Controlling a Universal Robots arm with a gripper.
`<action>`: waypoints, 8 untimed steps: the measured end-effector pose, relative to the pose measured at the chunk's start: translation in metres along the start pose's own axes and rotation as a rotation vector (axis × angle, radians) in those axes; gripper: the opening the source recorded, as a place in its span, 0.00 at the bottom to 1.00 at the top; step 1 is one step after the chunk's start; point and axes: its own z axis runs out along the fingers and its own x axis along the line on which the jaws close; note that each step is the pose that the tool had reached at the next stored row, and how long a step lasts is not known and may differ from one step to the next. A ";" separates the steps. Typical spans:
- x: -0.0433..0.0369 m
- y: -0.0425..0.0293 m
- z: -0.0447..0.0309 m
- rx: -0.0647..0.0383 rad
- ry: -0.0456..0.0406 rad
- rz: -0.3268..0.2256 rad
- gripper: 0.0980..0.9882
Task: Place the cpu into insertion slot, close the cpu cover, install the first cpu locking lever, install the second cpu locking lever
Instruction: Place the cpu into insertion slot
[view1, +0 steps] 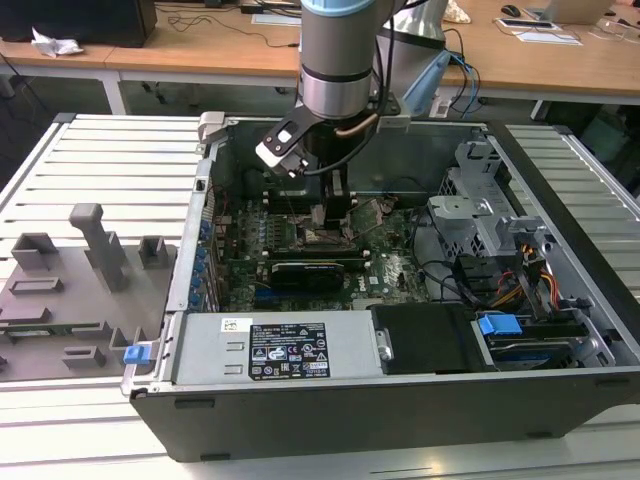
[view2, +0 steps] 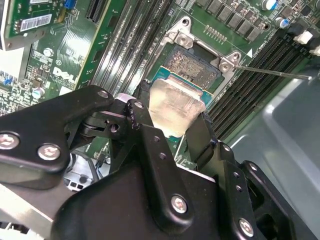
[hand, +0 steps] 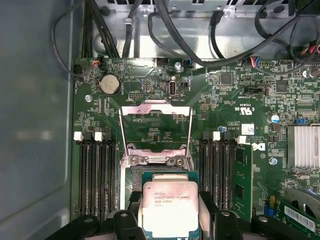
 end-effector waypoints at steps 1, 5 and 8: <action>0.0000 0.0000 0.0006 0.000 0.0000 0.000 0.49; 0.0000 -0.0005 0.0024 0.000 0.0003 0.000 0.49; 0.0002 -0.0009 0.0038 0.000 0.0003 0.000 0.49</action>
